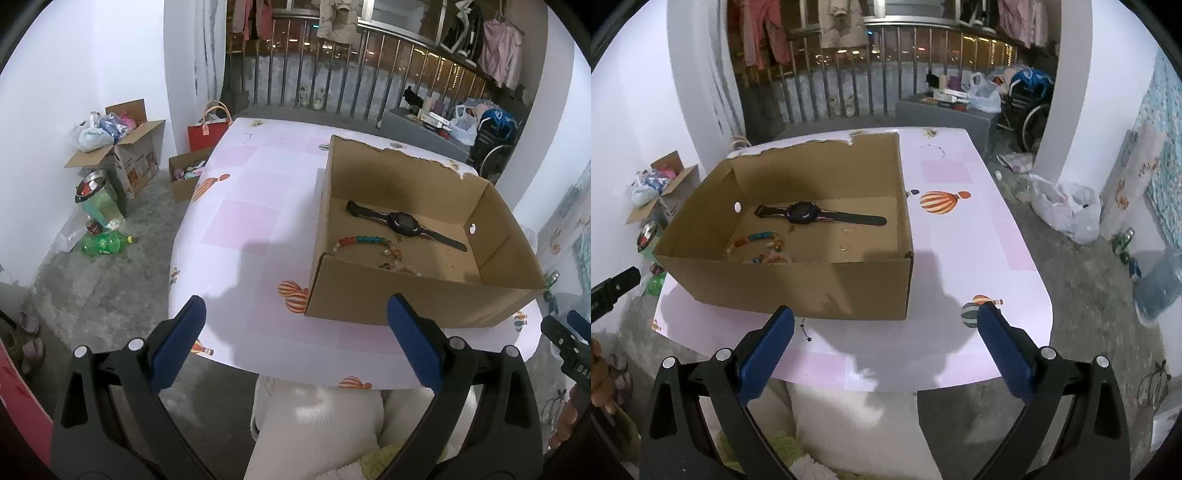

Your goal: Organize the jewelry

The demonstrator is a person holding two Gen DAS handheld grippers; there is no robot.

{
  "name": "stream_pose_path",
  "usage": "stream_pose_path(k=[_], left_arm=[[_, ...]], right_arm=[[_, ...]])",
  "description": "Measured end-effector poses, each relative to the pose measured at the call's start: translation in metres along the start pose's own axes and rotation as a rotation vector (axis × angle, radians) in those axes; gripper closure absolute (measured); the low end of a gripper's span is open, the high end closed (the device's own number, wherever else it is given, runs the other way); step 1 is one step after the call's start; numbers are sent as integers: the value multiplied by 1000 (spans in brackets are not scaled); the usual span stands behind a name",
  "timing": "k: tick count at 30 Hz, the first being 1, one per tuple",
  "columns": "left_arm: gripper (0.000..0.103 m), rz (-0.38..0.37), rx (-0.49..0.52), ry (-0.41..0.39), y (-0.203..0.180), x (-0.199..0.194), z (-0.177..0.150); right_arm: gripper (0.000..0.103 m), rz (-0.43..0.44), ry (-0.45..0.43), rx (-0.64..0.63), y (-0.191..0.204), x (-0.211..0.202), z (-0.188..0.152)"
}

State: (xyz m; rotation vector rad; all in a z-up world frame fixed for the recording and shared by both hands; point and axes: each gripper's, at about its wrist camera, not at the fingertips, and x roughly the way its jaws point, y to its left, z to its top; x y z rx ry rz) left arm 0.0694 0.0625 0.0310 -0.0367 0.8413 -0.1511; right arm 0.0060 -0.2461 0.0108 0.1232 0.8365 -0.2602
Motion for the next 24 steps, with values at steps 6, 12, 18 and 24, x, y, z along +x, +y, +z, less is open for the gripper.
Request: stream_pose_path(k=[6, 12, 18, 24], left_arm=[[8, 18, 24, 43, -6, 8, 3], [8, 39, 33, 84, -7, 15, 9], [8, 51, 43, 111, -8, 23, 14], [8, 59, 45, 123, -8, 29, 20]], right_arm=[[7, -30, 39, 21, -1, 7, 5], [7, -40, 68, 23, 3, 11, 12], [7, -51, 65, 22, 8, 12, 23], [7, -54, 72, 30, 9, 16, 28]])
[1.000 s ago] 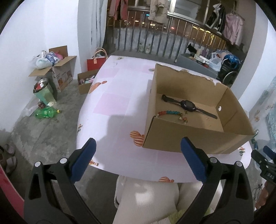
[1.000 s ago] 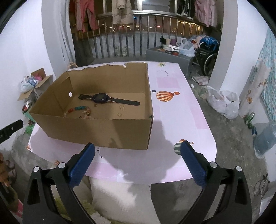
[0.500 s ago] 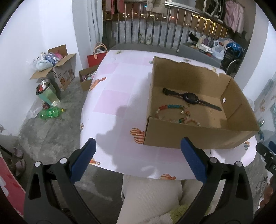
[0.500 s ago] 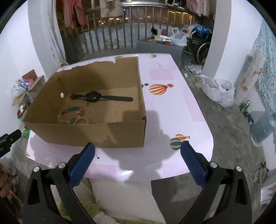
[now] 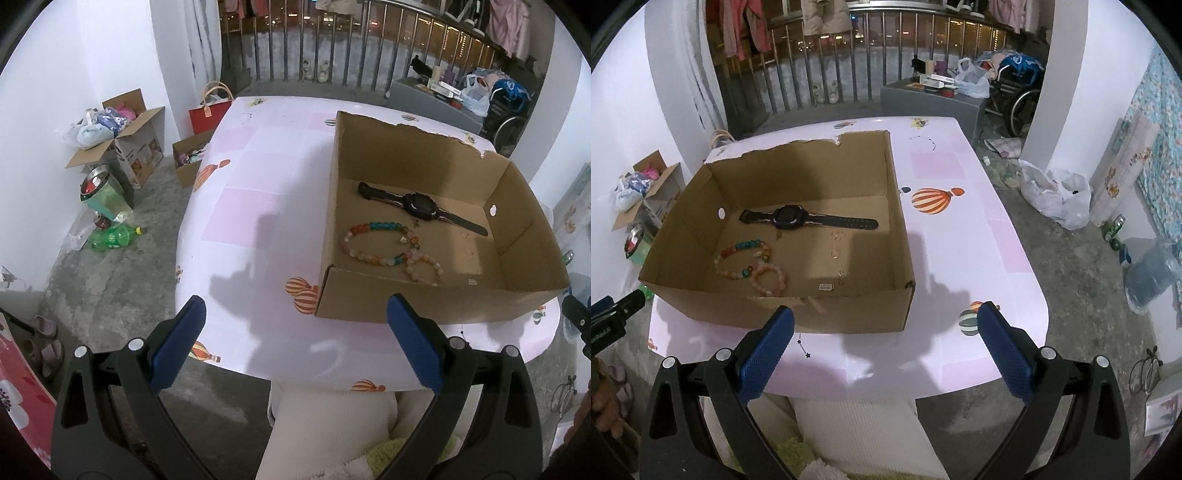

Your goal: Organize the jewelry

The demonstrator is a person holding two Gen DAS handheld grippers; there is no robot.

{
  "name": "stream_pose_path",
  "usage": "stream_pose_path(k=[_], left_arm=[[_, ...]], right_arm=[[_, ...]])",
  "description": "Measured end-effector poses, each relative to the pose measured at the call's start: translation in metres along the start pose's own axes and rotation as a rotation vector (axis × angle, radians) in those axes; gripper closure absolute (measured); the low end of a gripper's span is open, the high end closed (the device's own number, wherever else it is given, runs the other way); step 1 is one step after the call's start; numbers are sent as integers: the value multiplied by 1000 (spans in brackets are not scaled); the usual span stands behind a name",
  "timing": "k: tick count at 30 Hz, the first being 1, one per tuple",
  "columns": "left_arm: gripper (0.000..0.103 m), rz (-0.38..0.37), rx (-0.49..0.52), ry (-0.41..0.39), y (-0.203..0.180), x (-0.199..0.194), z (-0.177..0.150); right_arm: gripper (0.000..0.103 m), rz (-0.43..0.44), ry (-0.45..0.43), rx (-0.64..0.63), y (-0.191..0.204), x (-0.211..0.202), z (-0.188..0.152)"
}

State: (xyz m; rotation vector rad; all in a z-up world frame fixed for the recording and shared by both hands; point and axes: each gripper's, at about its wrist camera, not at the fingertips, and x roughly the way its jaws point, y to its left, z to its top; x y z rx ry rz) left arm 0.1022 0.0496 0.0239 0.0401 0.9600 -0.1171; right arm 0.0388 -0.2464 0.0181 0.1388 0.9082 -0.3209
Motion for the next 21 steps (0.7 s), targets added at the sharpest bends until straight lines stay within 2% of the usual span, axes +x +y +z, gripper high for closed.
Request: stream_pose_path(k=[21], left_arm=[[8, -5, 22, 5, -5, -1, 1]], right_arm=[[7, 4, 21, 6, 0, 3, 1]])
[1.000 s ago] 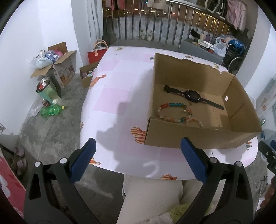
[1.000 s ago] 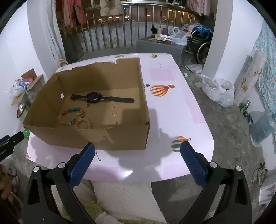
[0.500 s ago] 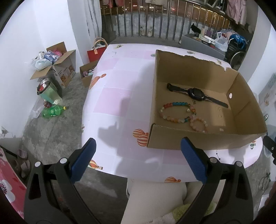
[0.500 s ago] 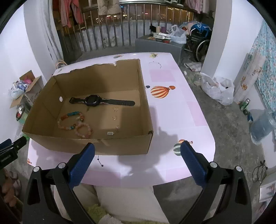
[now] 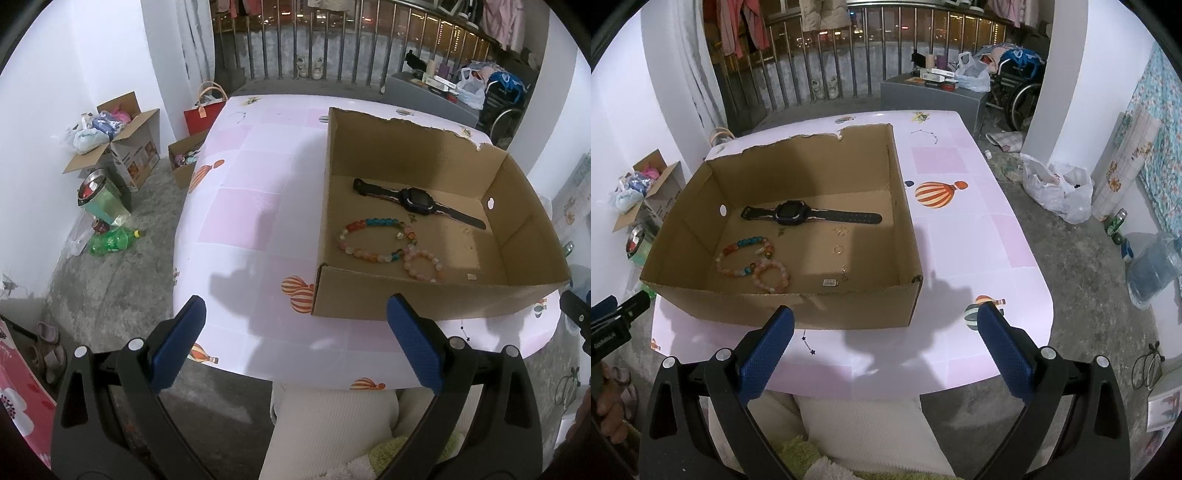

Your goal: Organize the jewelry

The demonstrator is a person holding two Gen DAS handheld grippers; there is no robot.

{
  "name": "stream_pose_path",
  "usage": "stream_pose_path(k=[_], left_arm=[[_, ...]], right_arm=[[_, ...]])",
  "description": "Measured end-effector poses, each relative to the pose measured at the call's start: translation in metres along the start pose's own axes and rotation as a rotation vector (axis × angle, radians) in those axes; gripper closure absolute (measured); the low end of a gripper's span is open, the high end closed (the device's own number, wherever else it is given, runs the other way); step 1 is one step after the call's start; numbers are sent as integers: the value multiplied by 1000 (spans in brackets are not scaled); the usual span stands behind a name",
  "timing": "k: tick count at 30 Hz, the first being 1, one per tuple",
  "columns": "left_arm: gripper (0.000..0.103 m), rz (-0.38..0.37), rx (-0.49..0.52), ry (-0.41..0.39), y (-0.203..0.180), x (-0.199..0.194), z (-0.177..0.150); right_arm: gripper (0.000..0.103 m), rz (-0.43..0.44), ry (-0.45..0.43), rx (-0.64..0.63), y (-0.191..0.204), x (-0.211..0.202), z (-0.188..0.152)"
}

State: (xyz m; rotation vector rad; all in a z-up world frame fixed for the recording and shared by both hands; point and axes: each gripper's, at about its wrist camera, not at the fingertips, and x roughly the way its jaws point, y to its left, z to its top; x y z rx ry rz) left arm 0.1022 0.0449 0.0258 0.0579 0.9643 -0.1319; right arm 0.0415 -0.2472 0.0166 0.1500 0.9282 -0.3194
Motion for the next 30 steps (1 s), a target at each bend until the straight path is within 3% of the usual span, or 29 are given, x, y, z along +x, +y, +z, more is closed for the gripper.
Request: stream_pose_path(k=[30], left_arm=[[8, -66, 45, 20, -11, 3, 1]], right_arm=[[7, 3, 1, 5, 2, -1, -2]])
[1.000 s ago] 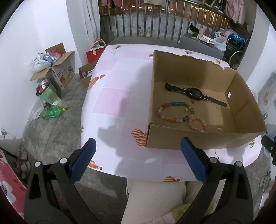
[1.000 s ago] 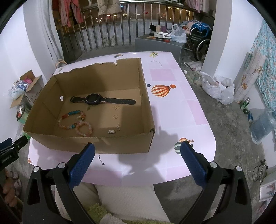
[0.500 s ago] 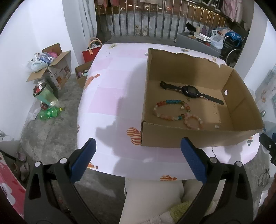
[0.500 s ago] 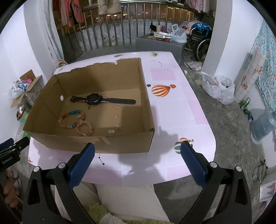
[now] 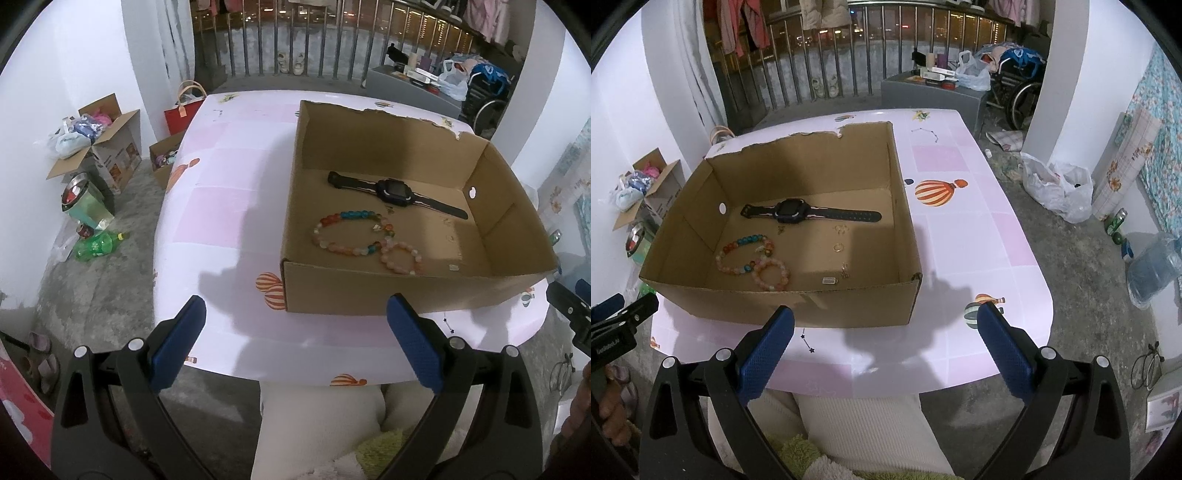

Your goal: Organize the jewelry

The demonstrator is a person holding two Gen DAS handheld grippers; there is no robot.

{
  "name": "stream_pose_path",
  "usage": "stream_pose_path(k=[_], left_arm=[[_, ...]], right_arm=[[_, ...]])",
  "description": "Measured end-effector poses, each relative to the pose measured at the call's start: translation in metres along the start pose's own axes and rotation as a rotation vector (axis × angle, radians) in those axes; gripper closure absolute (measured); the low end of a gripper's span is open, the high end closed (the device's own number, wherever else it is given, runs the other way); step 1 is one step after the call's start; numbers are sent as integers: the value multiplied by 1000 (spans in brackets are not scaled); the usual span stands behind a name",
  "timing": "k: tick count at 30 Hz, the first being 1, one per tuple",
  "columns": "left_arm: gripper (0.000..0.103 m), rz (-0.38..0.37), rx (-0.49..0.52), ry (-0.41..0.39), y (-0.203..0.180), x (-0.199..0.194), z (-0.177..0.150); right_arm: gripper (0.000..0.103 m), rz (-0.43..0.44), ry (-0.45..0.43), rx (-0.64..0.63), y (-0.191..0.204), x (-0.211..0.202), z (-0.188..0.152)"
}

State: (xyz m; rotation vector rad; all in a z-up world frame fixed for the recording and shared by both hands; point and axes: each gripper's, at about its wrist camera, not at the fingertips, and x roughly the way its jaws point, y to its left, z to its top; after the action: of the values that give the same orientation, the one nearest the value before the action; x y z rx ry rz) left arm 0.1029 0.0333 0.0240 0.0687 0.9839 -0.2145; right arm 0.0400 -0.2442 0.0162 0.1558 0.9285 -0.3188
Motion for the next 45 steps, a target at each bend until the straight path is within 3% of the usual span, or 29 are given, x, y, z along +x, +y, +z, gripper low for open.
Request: stream_pose_path(k=[19, 45], left_arm=[[8, -57, 40, -9, -17, 1, 0], [8, -45, 39, -7, -17, 2, -1]], right_arm=[[7, -2, 0, 3, -5, -1, -2], [7, 0, 4, 5, -4, -2, -3]])
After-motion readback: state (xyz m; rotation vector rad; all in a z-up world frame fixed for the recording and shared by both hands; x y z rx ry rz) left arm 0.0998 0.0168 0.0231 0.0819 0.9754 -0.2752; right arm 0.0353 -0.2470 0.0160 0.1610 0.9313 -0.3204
